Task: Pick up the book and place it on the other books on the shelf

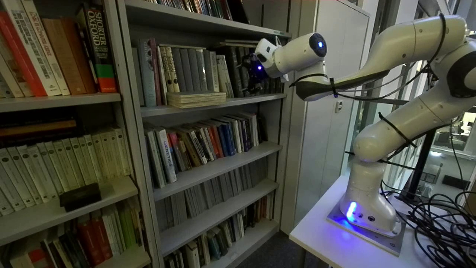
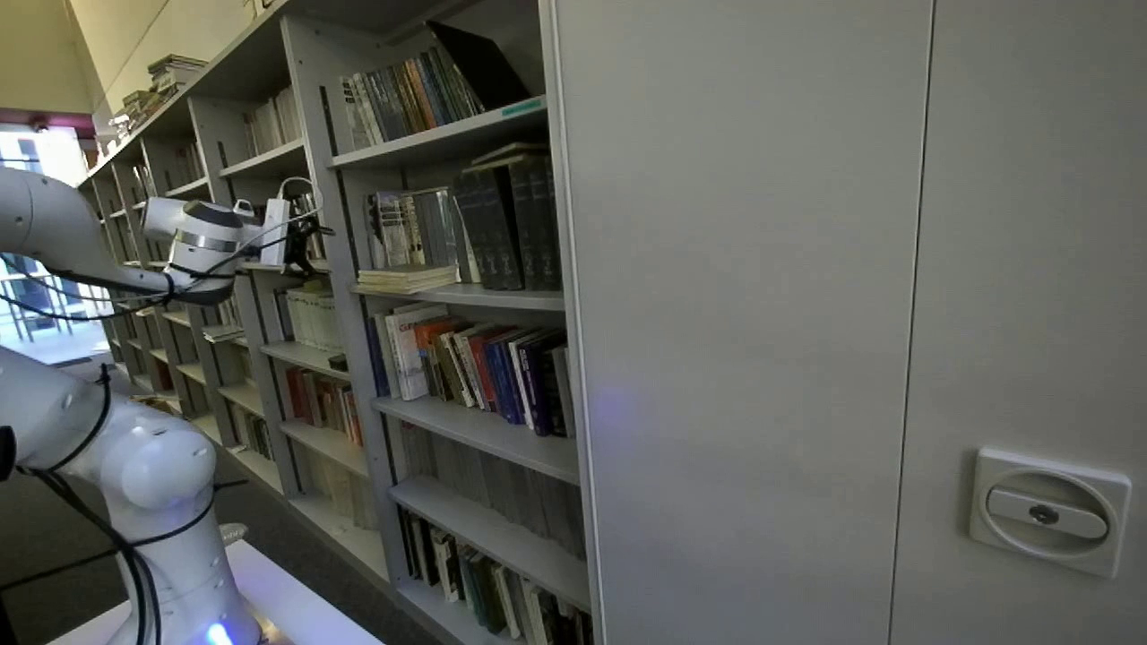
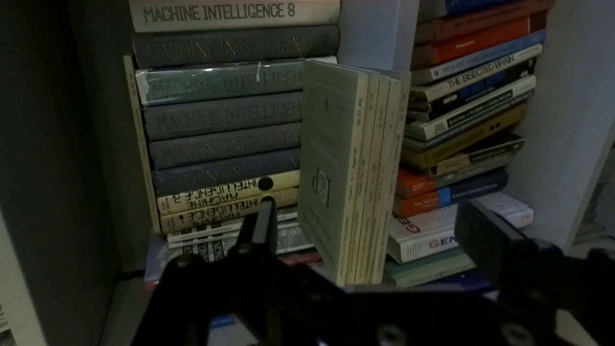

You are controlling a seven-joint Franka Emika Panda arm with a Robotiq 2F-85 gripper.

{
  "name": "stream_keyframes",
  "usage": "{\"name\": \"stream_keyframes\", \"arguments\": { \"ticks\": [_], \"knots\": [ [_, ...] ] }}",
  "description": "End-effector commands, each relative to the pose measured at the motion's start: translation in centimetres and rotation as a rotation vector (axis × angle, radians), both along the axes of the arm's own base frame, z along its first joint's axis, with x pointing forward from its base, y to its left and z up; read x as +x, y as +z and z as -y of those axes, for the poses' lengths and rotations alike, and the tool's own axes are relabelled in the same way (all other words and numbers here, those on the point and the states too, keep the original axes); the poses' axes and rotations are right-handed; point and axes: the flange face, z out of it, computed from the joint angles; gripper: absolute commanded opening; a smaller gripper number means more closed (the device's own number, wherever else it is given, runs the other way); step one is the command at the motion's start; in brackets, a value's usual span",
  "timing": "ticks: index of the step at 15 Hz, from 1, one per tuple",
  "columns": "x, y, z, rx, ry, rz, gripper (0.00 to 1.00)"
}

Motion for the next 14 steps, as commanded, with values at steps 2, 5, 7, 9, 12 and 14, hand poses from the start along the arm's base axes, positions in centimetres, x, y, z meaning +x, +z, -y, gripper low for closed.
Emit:
{"name": "stream_keyframes", "arguments": {
  "ticks": [2, 5, 7, 9, 12, 14],
  "knots": [
    [4.7, 0.1, -1.2, -0.036, -0.047, 0.038, 1.0],
    [6.8, 0.0, -2.4, -0.054, -0.053, 0.045, 1.0],
    [7.9, 0.0, -3.3, -0.064, -0.046, 0.048, 1.0],
    [8.9, -0.1, -4.0, -0.077, -0.037, 0.048, 1.0],
    [10.3, -0.1, -4.8, -0.094, -0.032, 0.048, 1.0],
    [11.2, -0.3, -5.1, -0.107, -0.033, 0.049, 1.0]
  ]
}}
